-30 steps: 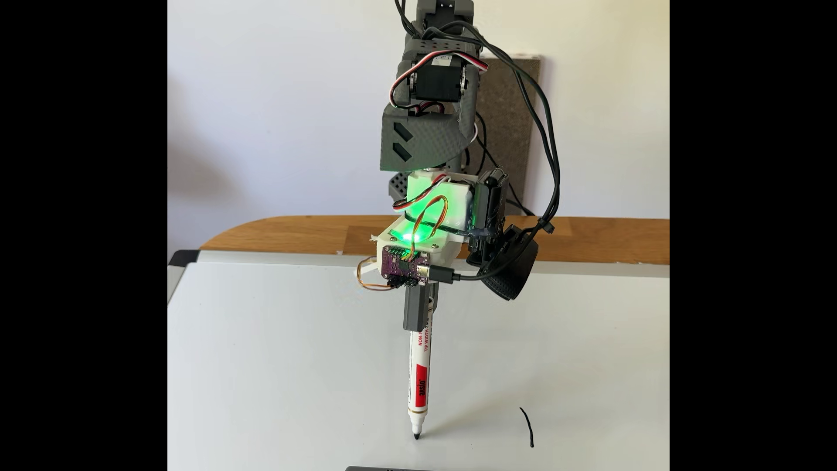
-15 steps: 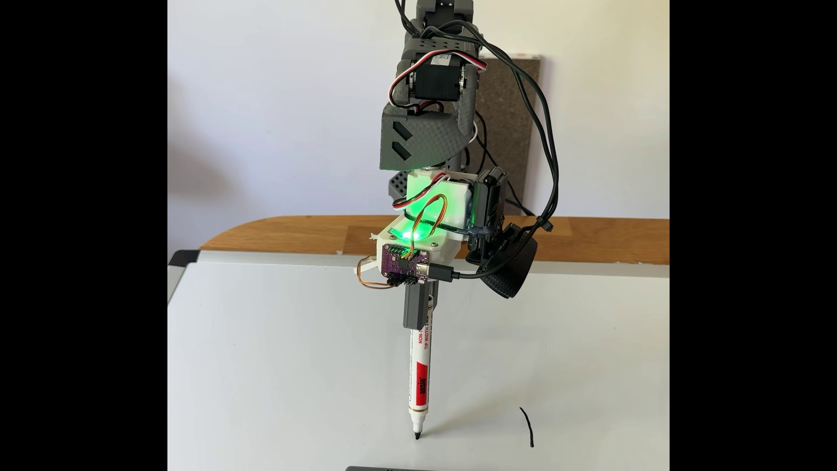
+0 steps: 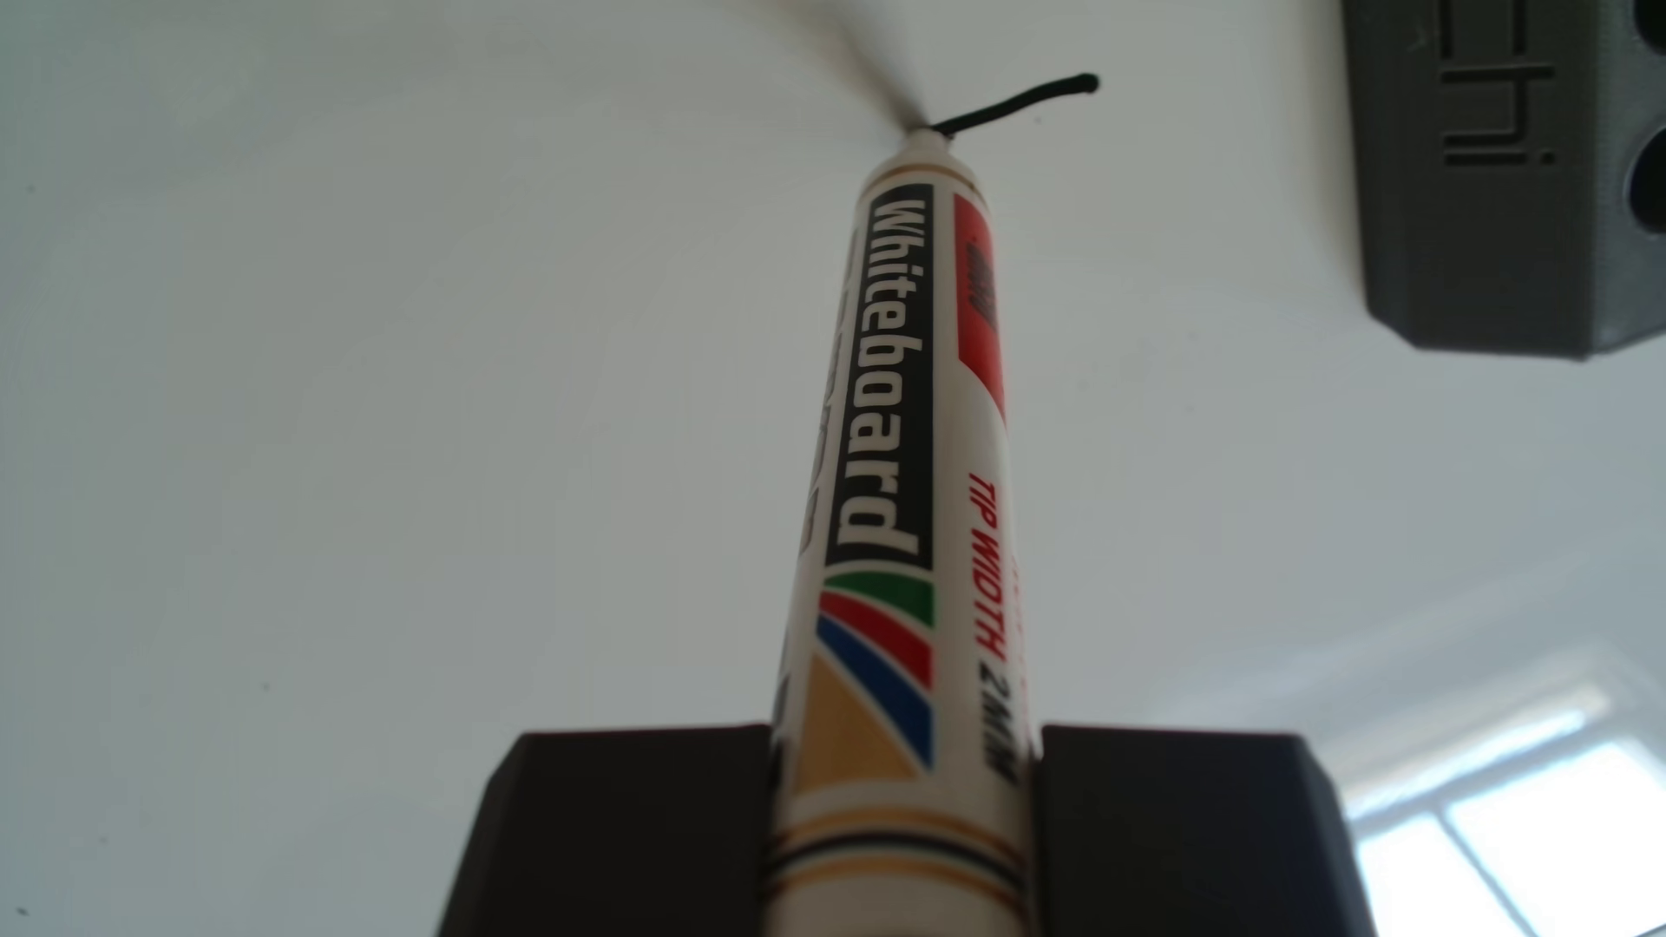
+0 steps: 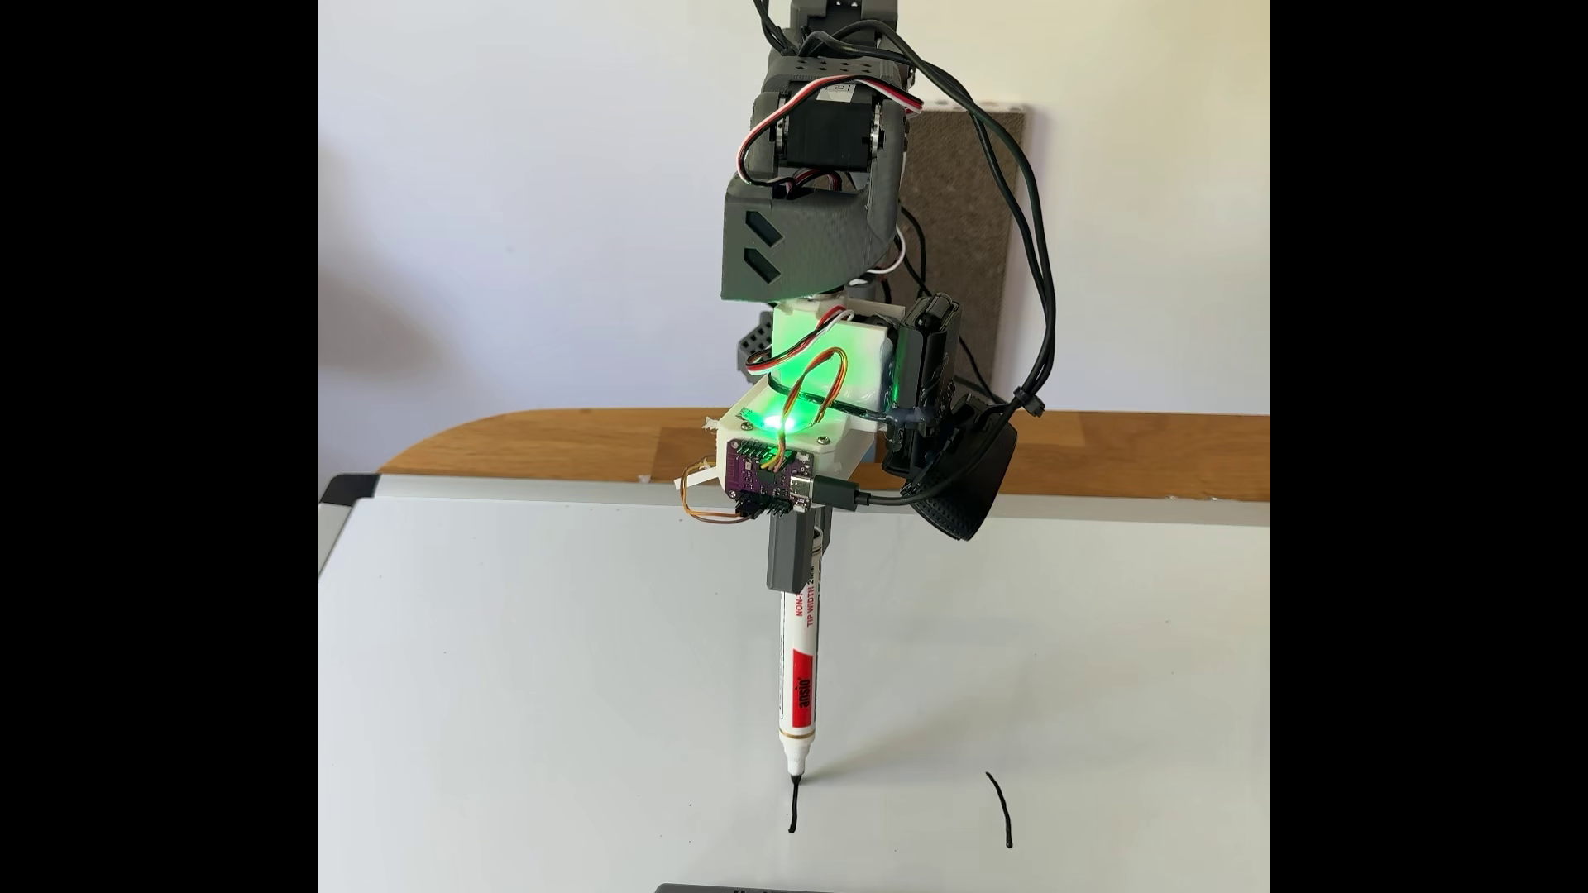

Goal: Draw a face

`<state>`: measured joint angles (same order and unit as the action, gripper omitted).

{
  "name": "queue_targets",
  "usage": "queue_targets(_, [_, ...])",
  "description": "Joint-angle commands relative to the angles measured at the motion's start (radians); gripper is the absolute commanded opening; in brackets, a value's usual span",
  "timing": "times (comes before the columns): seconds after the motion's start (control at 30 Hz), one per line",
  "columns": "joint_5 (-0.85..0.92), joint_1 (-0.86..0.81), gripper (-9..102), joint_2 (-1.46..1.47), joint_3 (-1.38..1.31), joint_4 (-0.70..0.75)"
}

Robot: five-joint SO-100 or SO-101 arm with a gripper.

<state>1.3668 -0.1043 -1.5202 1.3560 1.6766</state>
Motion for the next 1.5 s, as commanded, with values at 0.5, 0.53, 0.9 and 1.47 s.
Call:
queue_targets(0.5, [-0.135,0.055,-1,-0.173,-0.078,-0.029])
queue_targets(0.53, [-0.16,0.072,-1,-0.189,-0.075,-0.005])
queue_targets(0.9, [-0.822,0.348,-1,-0.368,-0.055,0.138])
queue_targets(1.47, [-1.138,0.58,-1,-0.561,0.261,0.06])
